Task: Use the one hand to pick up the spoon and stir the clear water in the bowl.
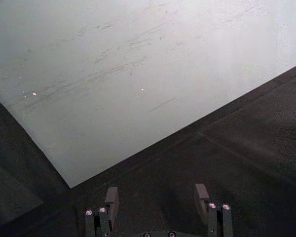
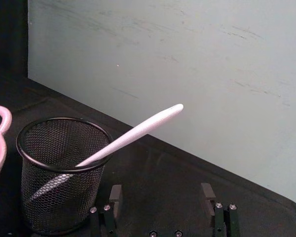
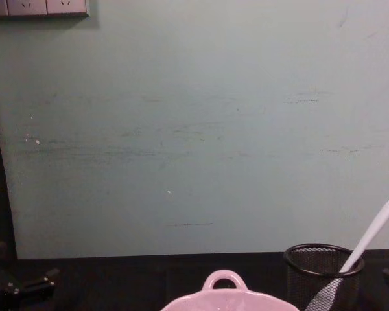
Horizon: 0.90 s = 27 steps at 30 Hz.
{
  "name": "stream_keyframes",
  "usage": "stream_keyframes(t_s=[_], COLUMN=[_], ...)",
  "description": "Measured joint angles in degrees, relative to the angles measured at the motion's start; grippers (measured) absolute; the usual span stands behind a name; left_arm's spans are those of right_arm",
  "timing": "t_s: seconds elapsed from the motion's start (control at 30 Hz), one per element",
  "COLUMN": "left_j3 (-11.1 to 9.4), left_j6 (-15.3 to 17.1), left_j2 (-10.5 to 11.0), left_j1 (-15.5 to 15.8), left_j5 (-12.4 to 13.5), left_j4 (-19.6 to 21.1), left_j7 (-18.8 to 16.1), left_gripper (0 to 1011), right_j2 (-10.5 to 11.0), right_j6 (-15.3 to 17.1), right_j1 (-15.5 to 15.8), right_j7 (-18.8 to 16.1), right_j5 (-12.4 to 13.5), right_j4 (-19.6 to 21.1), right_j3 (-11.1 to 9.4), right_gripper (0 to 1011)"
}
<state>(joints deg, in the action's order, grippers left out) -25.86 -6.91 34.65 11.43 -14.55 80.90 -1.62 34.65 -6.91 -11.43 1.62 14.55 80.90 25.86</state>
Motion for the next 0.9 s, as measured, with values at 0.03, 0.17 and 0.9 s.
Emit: stream_keyframes(t_s=[0.03,0.17,0.9], left_j3=[0.0,0.0,0.0], left_j6=[0.0,0.0,0.0], left_j2=[0.0,0.0,0.0], left_j1=[0.0,0.0,0.0], left_j5=[0.0,0.0,0.0], left_j4=[0.0,0.0,0.0], left_j7=[0.0,0.0,0.0], left_gripper=[1011,1011,1011], right_j2=[0.0,0.0,-4.1], right_j6=[0.0,0.0,-2.0], right_j1=[0.0,0.0,9.6], right_j7=[0.0,0.0,-5.7], right_j5=[0.0,0.0,17.8], right_j4=[0.0,0.0,12.3], right_j3=[0.0,0.0,-9.5], right_gripper=[1003,1003,1003])
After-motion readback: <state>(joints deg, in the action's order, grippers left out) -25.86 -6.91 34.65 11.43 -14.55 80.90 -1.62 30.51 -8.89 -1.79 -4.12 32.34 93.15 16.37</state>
